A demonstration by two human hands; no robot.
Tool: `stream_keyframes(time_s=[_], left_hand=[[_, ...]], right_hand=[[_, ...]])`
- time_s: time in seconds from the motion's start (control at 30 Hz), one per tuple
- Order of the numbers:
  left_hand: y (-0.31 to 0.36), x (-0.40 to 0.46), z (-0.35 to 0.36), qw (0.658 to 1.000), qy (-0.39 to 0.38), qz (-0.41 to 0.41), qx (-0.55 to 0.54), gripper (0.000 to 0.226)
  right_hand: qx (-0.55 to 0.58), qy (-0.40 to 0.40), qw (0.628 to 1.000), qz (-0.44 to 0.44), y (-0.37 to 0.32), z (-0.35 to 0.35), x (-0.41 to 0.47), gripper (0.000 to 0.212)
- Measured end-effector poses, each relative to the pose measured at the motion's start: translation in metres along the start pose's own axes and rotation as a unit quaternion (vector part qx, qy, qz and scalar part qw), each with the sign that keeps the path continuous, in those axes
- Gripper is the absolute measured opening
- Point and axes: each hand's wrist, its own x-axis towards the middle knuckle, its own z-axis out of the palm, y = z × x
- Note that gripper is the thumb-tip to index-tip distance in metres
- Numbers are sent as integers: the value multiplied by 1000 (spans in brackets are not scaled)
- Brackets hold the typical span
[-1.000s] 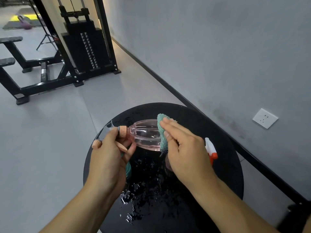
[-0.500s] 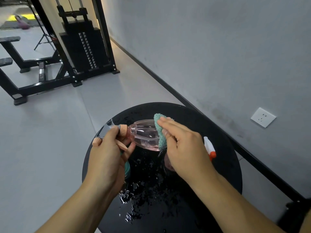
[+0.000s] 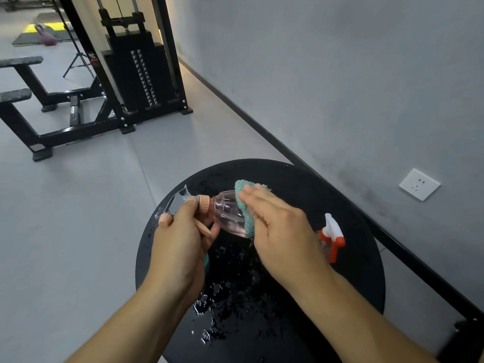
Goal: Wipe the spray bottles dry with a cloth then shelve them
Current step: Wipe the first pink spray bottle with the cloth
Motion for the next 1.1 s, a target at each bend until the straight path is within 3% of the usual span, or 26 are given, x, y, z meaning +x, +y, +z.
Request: stream_keyframes(time_s=[0.13, 0.3, 0.47, 0.6, 0.7, 0.97, 1.1], left_hand=[[-5, 0, -3, 1000, 2, -15, 5, 20], [1, -4, -1, 1000, 4, 8, 5, 36], [-2, -10, 2, 1000, -11, 1, 6, 17], [4, -13, 4, 1000, -22, 21, -5, 27], [2, -15, 7, 1000, -20, 13, -10, 35], [2, -7, 2, 999, -30, 22, -18, 22], [-3, -11, 5, 999, -35, 17, -7, 50]], right_hand=[[-19, -33, 999, -28, -4, 3, -2, 45], [-6, -9, 1000, 9, -4, -8, 0, 46], [-12, -48, 999, -9, -6, -7, -3, 47], [-6, -11, 1000, 14, -1, -14, -1, 47], [-13, -28, 1000, -4, -5, -9, -4, 46], [24, 14, 999, 32, 6, -16, -2, 39], [0, -26, 1000, -2, -1, -8, -7, 44]])
